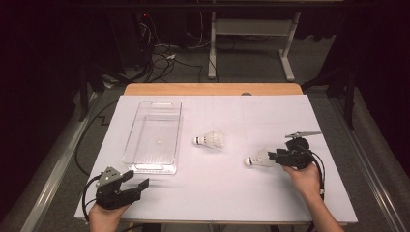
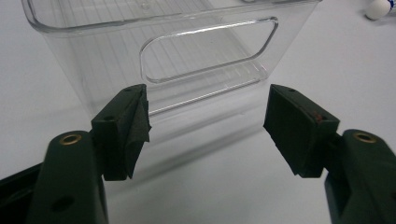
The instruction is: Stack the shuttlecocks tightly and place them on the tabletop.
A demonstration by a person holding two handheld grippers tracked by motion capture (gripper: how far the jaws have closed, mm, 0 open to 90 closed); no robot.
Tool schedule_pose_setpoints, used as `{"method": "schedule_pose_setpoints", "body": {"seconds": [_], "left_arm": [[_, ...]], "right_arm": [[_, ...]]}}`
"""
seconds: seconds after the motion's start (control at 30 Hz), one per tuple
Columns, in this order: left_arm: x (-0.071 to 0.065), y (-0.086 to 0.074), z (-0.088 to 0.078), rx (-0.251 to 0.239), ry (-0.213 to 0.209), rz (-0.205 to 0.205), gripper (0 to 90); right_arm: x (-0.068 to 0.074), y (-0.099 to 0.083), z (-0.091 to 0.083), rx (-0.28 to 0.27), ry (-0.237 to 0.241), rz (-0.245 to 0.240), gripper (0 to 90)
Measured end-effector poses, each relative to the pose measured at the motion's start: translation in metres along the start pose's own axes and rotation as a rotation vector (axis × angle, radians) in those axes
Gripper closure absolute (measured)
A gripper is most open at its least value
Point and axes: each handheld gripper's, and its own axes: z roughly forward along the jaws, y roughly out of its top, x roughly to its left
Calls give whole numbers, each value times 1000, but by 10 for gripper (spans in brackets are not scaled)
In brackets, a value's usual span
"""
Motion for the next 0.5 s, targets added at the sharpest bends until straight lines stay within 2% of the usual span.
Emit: {"method": "schedule_pose_setpoints", "body": {"seconds": [0.4, 0.5], "left_arm": [[0, 0, 0, 2, 1, 0, 319], [0, 0, 0, 1, 1, 0, 319]], "right_arm": [[-1, -6, -11, -35, -1, -5, 581], [-1, -7, -13, -29, 1, 3, 597]]}}
